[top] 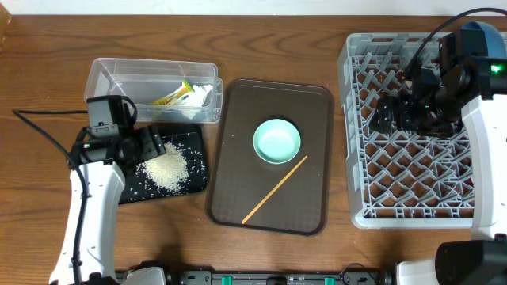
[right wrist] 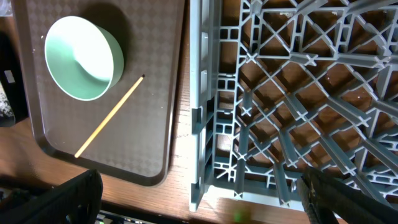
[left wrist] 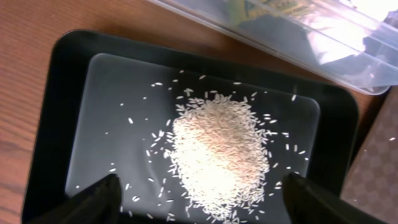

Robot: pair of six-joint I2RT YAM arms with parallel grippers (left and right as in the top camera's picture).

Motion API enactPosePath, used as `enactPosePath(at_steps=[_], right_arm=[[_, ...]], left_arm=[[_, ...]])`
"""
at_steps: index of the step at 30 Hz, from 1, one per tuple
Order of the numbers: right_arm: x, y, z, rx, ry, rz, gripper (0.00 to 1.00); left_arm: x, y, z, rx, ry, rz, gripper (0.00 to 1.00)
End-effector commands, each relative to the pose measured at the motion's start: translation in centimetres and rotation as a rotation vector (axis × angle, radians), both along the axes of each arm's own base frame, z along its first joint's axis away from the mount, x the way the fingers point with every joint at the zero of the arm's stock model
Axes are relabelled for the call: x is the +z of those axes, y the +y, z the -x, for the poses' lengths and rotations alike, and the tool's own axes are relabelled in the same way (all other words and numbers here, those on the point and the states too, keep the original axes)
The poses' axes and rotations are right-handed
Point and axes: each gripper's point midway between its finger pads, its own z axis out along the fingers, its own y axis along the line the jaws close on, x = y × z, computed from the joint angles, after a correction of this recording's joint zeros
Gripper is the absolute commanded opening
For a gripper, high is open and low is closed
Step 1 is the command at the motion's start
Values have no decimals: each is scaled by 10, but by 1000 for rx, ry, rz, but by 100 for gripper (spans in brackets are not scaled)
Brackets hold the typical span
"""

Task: Sort waste into correct bins and load items into the dishwasher rack
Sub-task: 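Lower the right gripper onto the green bowl and grasp its rim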

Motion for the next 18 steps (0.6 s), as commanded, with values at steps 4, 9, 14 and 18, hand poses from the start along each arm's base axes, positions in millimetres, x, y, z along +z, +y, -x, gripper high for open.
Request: enactPosePath(at_steps=[4, 9, 14, 18], right_arm=[[4, 3, 1, 1, -10, -4, 99], [5, 5, -2, -2, -22, -15, 99], [4, 3, -2, -3, -20, -1, 99], [6, 3, -13, -3, -68, -5, 99]], left_arm=[[4, 4, 1, 13, -10, -7, 89], [4, 4, 1, 13, -10, -7, 91], [4, 4, 1, 13, -10, -7, 91], [4, 4, 1, 13, -10, -7, 91]])
